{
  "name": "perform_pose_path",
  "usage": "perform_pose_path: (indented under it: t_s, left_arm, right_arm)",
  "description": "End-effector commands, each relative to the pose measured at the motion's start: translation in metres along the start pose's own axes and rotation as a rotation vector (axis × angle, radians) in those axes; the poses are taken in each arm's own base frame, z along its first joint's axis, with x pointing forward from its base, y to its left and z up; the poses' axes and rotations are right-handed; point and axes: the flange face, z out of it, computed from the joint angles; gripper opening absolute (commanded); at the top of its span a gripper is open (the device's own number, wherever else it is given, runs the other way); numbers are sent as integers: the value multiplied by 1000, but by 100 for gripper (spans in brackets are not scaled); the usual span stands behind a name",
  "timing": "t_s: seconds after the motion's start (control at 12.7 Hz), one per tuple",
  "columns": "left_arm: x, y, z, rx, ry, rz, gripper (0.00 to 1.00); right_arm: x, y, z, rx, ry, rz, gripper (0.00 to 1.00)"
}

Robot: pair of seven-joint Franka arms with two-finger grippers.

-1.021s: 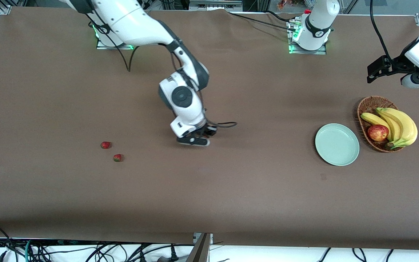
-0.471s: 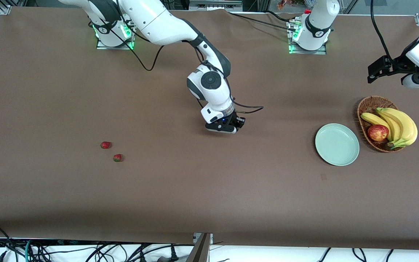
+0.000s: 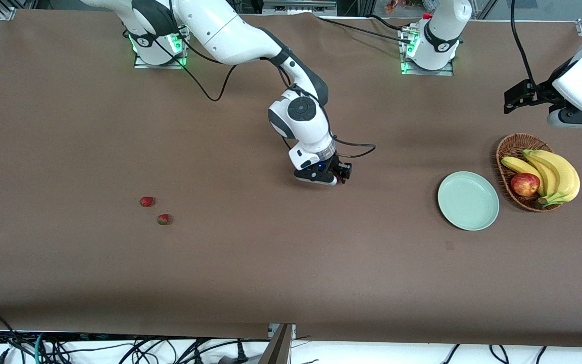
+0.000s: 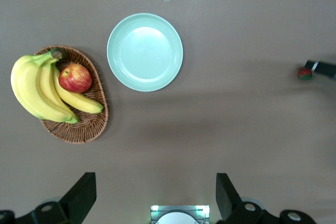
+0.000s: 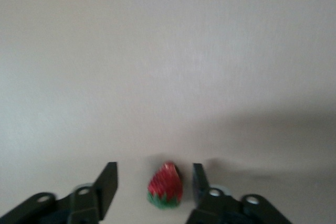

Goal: Collect all strawberries into plate
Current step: 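Carry the strawberry with the right gripper to mid-table and release it, then grasp a strawberry with the right gripper while the left gripper grasps another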

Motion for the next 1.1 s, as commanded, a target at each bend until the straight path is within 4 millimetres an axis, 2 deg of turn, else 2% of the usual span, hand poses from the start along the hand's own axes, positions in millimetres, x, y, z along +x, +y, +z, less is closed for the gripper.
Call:
perform_pose_path:
  t_s: [0.0, 0.16, 0.24, 0.39, 0.47, 0.63, 0.79, 0.94, 1.02]
  left_arm:
    - [6, 0, 7, -29, -30, 2, 100]
    - [15, 2, 27, -47, -97, 8, 100]
    - [22, 12, 43, -83, -140, 22, 100]
    - [47, 37, 79, -154, -185, 38, 100]
    - [63, 54, 94, -155, -151, 51, 100]
    - [91, 106, 133, -136, -122, 3, 100]
    - [114, 174, 186, -113, -101, -58, 100]
    - [124, 243, 241, -95, -62, -94, 100]
    - [122, 272, 261, -86, -51, -135, 100]
  right_arm:
    - [60, 1, -50, -43, 0, 15, 100]
    - [118, 27, -85, -120, -55, -127, 100]
    - [144, 45, -100, -167, -93, -197, 100]
    - [194, 90, -111, -227, -149, -328, 100]
    - [215, 112, -114, -249, -182, -386, 100]
    - [256, 161, -122, -296, -250, -437, 100]
    - [278, 206, -122, -348, -325, -420, 100]
    - [302, 254, -123, -425, -348, -496, 100]
    - [307, 275, -120, -437, -373, -515, 100]
